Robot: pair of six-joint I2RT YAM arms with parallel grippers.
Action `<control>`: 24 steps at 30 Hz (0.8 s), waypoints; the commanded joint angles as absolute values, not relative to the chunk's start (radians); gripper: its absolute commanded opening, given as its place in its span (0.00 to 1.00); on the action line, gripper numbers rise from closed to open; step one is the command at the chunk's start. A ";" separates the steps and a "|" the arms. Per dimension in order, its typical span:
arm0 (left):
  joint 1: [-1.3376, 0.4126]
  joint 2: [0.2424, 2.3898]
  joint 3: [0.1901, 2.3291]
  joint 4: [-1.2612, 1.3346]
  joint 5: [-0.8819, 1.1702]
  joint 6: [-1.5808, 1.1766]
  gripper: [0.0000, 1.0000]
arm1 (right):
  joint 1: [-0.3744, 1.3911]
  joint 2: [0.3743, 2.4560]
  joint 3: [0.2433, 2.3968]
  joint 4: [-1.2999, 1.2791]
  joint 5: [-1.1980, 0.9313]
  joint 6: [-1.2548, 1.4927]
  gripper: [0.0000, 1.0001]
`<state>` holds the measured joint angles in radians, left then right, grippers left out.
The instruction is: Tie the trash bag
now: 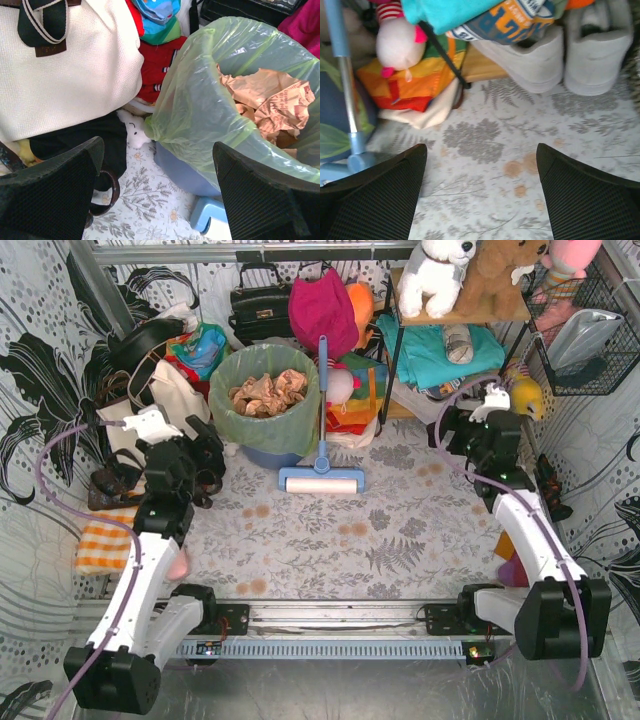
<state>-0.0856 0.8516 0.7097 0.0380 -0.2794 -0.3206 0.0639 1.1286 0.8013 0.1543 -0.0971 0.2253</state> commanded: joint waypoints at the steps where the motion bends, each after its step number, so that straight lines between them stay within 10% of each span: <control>1: -0.081 0.842 0.831 -0.238 -0.232 -0.317 0.98 | 0.078 1.178 0.892 -0.053 -0.267 0.395 0.88; 24: -0.080 0.897 0.987 -0.441 -0.111 -0.361 0.98 | 0.553 1.656 1.060 0.415 -0.292 0.422 0.69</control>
<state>-0.0841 0.9031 0.9699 -0.4152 -0.1417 -0.3428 0.5236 1.5688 0.9504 0.3023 -0.3252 0.3904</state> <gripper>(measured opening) 0.979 0.713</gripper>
